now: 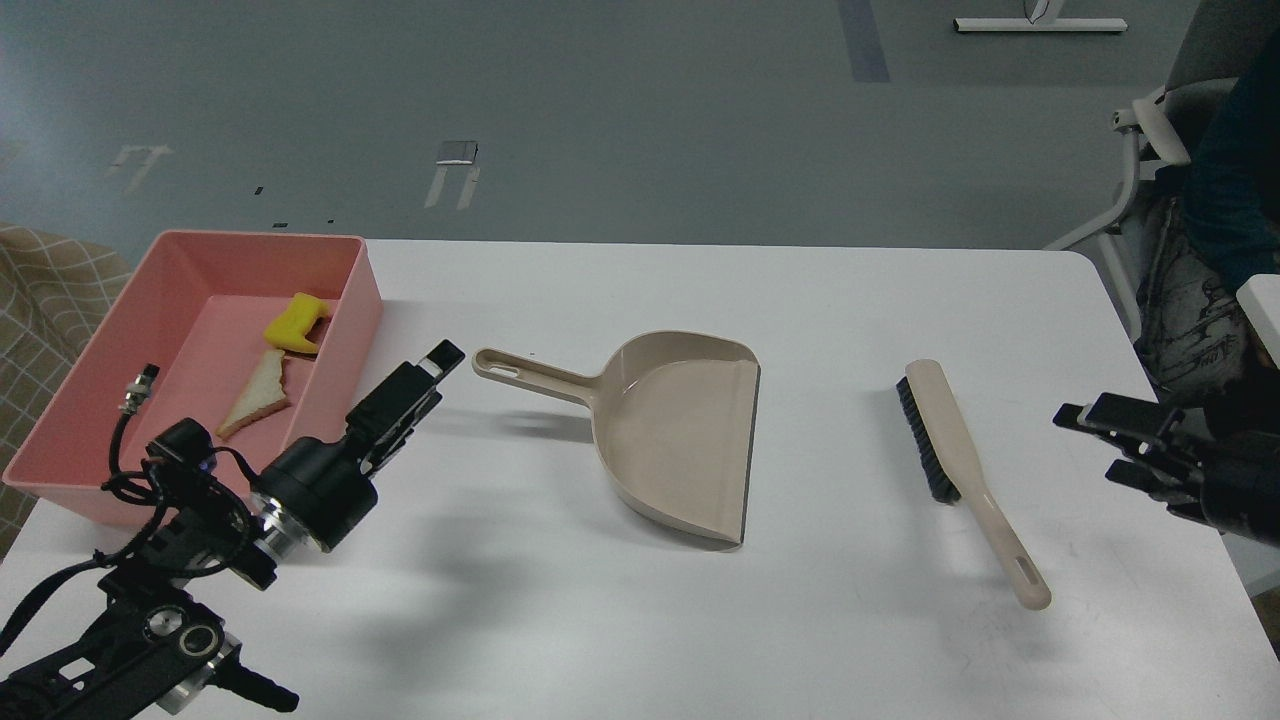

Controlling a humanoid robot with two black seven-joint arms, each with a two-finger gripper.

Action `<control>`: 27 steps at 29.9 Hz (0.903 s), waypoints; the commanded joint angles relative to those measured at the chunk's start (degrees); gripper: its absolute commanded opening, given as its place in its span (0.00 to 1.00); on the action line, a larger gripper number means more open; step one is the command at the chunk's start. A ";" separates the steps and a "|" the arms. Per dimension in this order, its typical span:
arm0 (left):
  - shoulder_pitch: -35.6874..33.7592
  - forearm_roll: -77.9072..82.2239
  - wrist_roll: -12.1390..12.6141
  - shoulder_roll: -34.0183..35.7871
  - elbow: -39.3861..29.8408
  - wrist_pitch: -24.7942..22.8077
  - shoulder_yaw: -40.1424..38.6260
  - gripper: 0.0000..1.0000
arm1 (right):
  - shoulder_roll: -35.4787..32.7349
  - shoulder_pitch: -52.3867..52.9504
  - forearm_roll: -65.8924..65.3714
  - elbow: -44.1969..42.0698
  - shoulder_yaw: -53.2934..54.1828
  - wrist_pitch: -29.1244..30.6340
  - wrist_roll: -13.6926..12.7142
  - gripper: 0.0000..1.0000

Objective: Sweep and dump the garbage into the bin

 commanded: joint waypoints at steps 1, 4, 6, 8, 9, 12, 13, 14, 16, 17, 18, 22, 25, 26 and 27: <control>-5.09 -6.81 0.64 -0.45 -0.52 -5.90 -8.06 0.97 | 0.83 -0.08 7.61 -1.80 8.46 -1.27 0.71 0.94; -10.98 -15.42 0.91 -0.27 0.53 -10.03 -11.76 0.97 | 4.42 0.01 13.25 -4.52 15.84 -1.19 0.88 0.94; -19.91 -22.09 1.08 -0.18 5.43 -14.59 -12.30 0.97 | 10.12 0.10 13.87 -8.37 24.51 -0.66 0.88 0.93; -24.59 -23.61 1.61 -0.36 9.66 -16.19 -12.12 0.97 | 12.86 0.80 13.78 -11.10 28.06 -0.48 0.80 0.93; -29.23 -24.31 2.39 -0.79 14.55 -17.15 -11.60 0.97 | 15.83 1.93 13.61 -14.51 30.68 -0.48 0.80 0.92; -40.65 -25.02 2.67 -7.70 28.25 -20.57 -11.07 0.97 | 25.49 12.97 13.17 -24.17 31.77 -0.22 0.97 0.92; -43.05 -25.02 2.75 -9.48 31.18 -21.72 -11.07 0.97 | 27.35 15.19 13.17 -26.56 31.76 -0.22 1.15 0.92; -47.08 -25.02 2.75 -12.46 37.13 -23.12 -10.98 0.97 | 30.77 18.78 12.99 -31.46 31.85 -0.22 2.37 0.92; -50.60 -25.11 2.67 -14.66 42.58 -24.35 -11.06 0.97 | 34.02 22.13 12.91 -36.12 31.77 -0.31 4.90 0.91; -53.76 -25.11 2.49 -16.69 48.03 -24.89 -11.07 0.97 | 36.92 25.38 12.64 -40.87 31.42 -0.31 8.32 0.91; -55.10 -25.20 2.32 -17.75 50.00 -25.07 -11.15 0.97 | 38.17 26.63 12.29 -43.00 31.06 -0.31 9.66 0.91; -61.26 -25.46 2.23 -23.73 60.12 -28.58 -11.07 0.97 | 46.17 33.49 11.15 -56.28 27.73 -0.31 17.92 0.91; -62.06 -29.05 2.67 -26.71 63.72 -31.74 -11.07 0.97 | 52.05 34.90 11.23 -62.43 27.02 -1.01 23.28 0.92; -62.06 -30.89 2.75 -28.38 64.78 -31.84 -11.07 0.97 | 54.42 34.90 11.24 -63.75 27.02 -1.36 24.34 0.92; -62.06 -31.61 2.75 -29.35 65.40 -31.75 -10.98 0.97 | 55.49 34.90 11.32 -64.29 27.11 -1.62 24.61 0.92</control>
